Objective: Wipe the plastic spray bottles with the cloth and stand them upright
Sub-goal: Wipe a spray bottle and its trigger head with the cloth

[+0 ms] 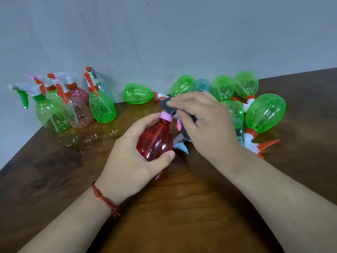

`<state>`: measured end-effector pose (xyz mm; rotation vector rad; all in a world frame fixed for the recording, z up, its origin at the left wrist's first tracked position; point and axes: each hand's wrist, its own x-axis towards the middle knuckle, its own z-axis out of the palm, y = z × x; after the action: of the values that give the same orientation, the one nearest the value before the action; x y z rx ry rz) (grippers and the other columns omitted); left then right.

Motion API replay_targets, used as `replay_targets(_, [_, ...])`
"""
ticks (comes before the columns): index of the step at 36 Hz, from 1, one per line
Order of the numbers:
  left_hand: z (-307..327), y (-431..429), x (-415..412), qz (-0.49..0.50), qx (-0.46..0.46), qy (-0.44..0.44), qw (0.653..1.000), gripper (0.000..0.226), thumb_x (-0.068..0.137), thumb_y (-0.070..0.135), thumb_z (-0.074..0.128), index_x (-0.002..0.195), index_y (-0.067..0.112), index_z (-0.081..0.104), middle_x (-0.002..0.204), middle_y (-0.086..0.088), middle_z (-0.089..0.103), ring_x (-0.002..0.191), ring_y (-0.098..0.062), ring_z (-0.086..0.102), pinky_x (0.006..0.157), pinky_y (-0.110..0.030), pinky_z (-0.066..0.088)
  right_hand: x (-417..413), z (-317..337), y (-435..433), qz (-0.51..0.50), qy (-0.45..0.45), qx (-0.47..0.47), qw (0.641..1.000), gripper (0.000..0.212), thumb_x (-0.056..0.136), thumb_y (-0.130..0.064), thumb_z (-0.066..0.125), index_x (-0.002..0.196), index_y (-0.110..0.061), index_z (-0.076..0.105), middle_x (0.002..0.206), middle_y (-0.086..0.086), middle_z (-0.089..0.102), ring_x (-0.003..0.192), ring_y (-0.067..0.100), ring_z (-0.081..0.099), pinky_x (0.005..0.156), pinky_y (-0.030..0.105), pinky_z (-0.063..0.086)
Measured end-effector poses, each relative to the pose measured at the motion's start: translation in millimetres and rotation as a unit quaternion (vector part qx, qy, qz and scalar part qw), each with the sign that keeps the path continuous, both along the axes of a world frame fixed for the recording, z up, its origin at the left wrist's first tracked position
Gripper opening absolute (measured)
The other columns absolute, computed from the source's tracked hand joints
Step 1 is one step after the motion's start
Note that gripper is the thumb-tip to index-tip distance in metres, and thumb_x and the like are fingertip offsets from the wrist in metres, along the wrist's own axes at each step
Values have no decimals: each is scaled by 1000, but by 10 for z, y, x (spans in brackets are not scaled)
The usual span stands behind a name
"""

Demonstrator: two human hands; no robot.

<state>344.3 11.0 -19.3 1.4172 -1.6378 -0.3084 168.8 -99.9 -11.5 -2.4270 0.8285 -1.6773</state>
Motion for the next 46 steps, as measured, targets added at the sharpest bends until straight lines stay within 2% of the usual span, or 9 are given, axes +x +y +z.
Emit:
replay_targets(3, [17, 0, -3, 6, -4, -18, 1000, 81, 77, 29, 94, 149, 38, 57, 140, 18, 65, 127, -7, 65, 103, -15, 50, -68, 15, -44, -47, -17, 13, 999, 25, 99, -5, 68, 115, -18, 82, 115, -6, 74, 105, 22, 63, 92, 32, 51])
replay_targets(9, [18, -8, 46, 12, -8, -28, 999, 82, 78, 32, 92, 151, 35, 56, 143, 17, 63, 132, -4, 61, 105, -11, 45, 34, -11, 57, 53, 11, 21, 998, 28, 97, -3, 70, 117, -18, 82, 118, -6, 74, 112, 19, 66, 98, 34, 53])
replay_targets(16, [53, 1, 54, -18, -11, 62, 998, 76, 79, 28, 96, 145, 35, 61, 136, 18, 69, 127, -5, 66, 102, -16, 52, -24, -21, -24, 24, -45, 54, 997, 27, 94, -1, 71, 109, -19, 84, 112, -9, 71, 104, 20, 67, 88, 39, 56])
replay_targets(20, [77, -22, 143, -4, -21, 90, 996, 74, 77, 35, 89, 145, 35, 61, 137, 16, 69, 128, -7, 66, 104, -22, 54, 52, -63, 64, 88, -9, 65, 994, 25, 90, 3, 73, 103, -15, 85, 106, -6, 73, 101, 11, 70, 86, 30, 57])
replay_targets(25, [97, -36, 157, -21, -16, 94, 995, 73, 77, 34, 88, 145, 34, 61, 139, 15, 68, 131, -10, 65, 108, -30, 53, -28, -8, -7, 70, -111, 103, 986, 27, 93, 5, 71, 108, -14, 83, 114, -4, 71, 110, 6, 68, 96, 20, 51])
replay_targets(31, [78, -77, 234, -34, -20, 164, 986, 73, 75, 37, 87, 144, 27, 62, 140, 6, 69, 132, -18, 66, 112, -46, 52, 51, -29, 26, 150, -120, 189, 963, 28, 90, 9, 71, 102, -12, 84, 111, -4, 74, 110, 10, 71, 97, 21, 52])
replay_targets(38, [12, -78, 200, -28, -12, 118, 993, 75, 76, 33, 91, 145, 28, 61, 140, 10, 69, 132, -13, 65, 111, -34, 53, 48, -23, 55, 133, -96, 156, 974, 33, 89, 11, 68, 98, -16, 83, 109, -6, 73, 110, 7, 69, 95, 16, 50])
replay_targets(42, [14, -95, 278, -7, -19, 182, 983, 76, 73, 43, 84, 145, 29, 61, 138, 9, 70, 129, -15, 67, 110, -51, 54, 72, -31, 102, 171, -106, 256, 946, 35, 89, 10, 68, 96, -20, 84, 106, -10, 76, 105, 10, 72, 91, 24, 57])
replay_targets(46, [14, -111, 272, -34, -1, 331, 943, 78, 75, 32, 83, 147, 21, 57, 135, 0, 71, 126, -34, 68, 102, -62, 57, 121, -17, 126, 222, -205, 399, 866, 36, 94, 7, 67, 97, -26, 80, 105, -3, 81, 94, 18, 76, 90, 39, 62])
